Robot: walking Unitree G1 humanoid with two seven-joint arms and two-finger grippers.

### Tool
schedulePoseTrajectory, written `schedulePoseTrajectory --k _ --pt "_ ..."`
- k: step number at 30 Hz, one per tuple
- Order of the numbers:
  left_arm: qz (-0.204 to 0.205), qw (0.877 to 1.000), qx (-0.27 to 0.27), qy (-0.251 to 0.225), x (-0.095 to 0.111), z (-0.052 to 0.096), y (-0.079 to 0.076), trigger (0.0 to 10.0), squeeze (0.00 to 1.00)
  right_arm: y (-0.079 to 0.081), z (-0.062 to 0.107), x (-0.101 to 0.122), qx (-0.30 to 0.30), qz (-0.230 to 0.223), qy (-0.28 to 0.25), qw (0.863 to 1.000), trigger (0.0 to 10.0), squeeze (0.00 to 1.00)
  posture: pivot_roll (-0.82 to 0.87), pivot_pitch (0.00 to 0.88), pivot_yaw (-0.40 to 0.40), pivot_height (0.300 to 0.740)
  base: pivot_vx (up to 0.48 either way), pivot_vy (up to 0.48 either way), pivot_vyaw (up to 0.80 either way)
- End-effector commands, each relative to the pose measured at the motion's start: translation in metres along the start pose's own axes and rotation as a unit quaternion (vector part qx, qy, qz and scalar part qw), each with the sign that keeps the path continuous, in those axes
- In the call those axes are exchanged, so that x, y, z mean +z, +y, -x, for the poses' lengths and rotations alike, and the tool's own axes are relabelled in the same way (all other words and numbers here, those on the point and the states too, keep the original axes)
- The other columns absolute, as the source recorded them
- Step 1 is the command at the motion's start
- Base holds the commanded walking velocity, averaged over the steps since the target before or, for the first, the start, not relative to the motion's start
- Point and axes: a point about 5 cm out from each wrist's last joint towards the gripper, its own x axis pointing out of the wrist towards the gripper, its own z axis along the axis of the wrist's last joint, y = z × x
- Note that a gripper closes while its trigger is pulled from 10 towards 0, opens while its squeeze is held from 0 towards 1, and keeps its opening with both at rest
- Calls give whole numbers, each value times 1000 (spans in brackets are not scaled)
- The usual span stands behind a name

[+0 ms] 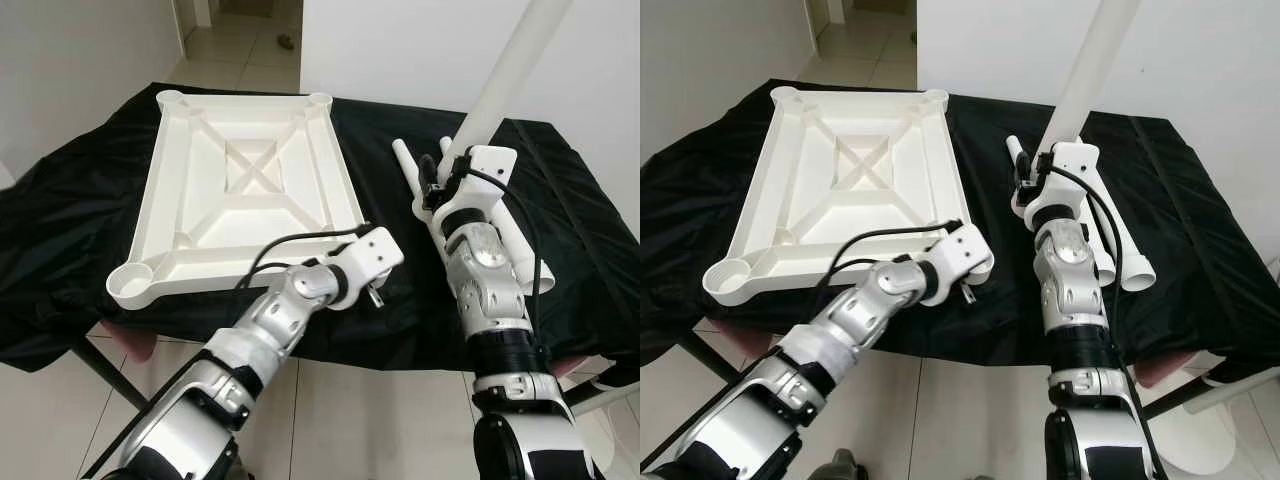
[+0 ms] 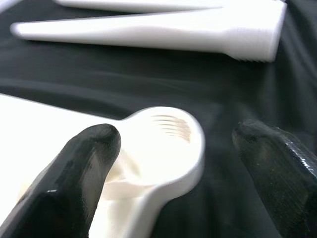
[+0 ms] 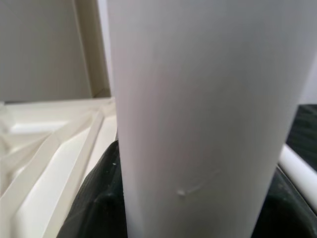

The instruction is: Building children table

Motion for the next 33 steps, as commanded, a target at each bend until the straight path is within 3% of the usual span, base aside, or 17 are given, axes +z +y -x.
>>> schedulePoseTrajectory --k 1,2,6,9,11,14,16,21,24,33 --pt "20 995 92 -19 2 9 14 10000 0 6 1 1 21 5 -3 1000 10000 0 128 17 -27 740 0 0 0" --pt "33 993 103 -34 3 18 21 10000 0 8 3 -2 32 4 -2 999 10000 0 135 15 -32 740 0 0 0" --pt "47 991 117 -54 5 31 29 10000 0 12 4 -5 47 3 -1 999 10000 0 139 12 -35 740 0 0 0" --pt "48 989 129 -55 2 38 34 10000 0 15 4 -6 56 1 0 998 10000 0 150 9 -41 740 0 0 0" --pt "56 986 152 -45 -5 52 41 10000 0 24 5 -10 80 0 2 997 10000 0 165 2 -53 740 0 0 0" --pt "59 985 157 -42 -8 58 43 10000 0 28 5 -12 91 0 4 996 10000 0 172 2 -58 740 0 0 0" --pt "88 984 146 -41 -17 74 41 10000 0 37 7 -20 123 6 13 992 10000 0 182 9 -67 740 0 0 0" --pt "99 984 142 -37 -23 83 39 10000 0 40 9 -26 139 4 23 990 10000 0 183 9 -69 740 0 0 0" --pt "126 982 134 -36 -27 90 36 10000 0 41 14 -34 149 4 33 988 10000 0 189 23 -75 740 0 0 0" --pt "132 983 126 -36 -28 98 29 10000 0 39 23 -49 157 -4 45 987 10000 0 187 32 -75 740 0 0 0"
